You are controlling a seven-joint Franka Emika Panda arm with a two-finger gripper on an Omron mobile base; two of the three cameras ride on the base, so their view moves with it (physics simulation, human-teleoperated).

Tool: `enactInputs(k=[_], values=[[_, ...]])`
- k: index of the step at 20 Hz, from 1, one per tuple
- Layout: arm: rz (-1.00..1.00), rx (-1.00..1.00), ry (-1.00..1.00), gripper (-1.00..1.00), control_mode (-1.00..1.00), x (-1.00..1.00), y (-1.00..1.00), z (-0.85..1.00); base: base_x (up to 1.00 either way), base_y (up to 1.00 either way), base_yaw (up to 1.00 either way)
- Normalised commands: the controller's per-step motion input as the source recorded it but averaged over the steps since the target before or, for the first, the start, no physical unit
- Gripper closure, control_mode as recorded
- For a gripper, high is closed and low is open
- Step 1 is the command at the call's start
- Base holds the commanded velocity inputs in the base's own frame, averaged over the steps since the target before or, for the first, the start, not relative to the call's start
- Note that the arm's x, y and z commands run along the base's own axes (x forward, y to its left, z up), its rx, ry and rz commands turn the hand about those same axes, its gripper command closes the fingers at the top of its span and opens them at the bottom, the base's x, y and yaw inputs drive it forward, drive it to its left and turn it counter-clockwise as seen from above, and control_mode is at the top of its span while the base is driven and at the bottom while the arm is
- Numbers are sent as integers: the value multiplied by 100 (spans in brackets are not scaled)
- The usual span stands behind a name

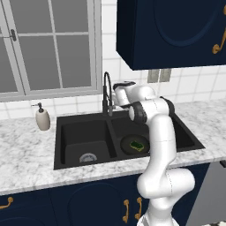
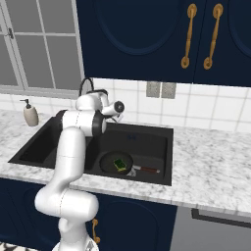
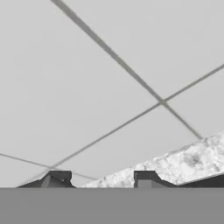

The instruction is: Pick the pan and sponge and place them into the sink. Then turn on the water.

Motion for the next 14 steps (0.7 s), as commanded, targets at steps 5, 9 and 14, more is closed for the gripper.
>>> enactInputs(k=[5, 9, 14], values=[[0, 11, 0, 100, -100, 11, -3, -3, 0, 0, 0], [0, 29, 0, 100, -100, 0, -23, -10, 0, 0, 0], [-5, 24, 4, 100, -100, 0, -26, 0, 0, 0, 0]])
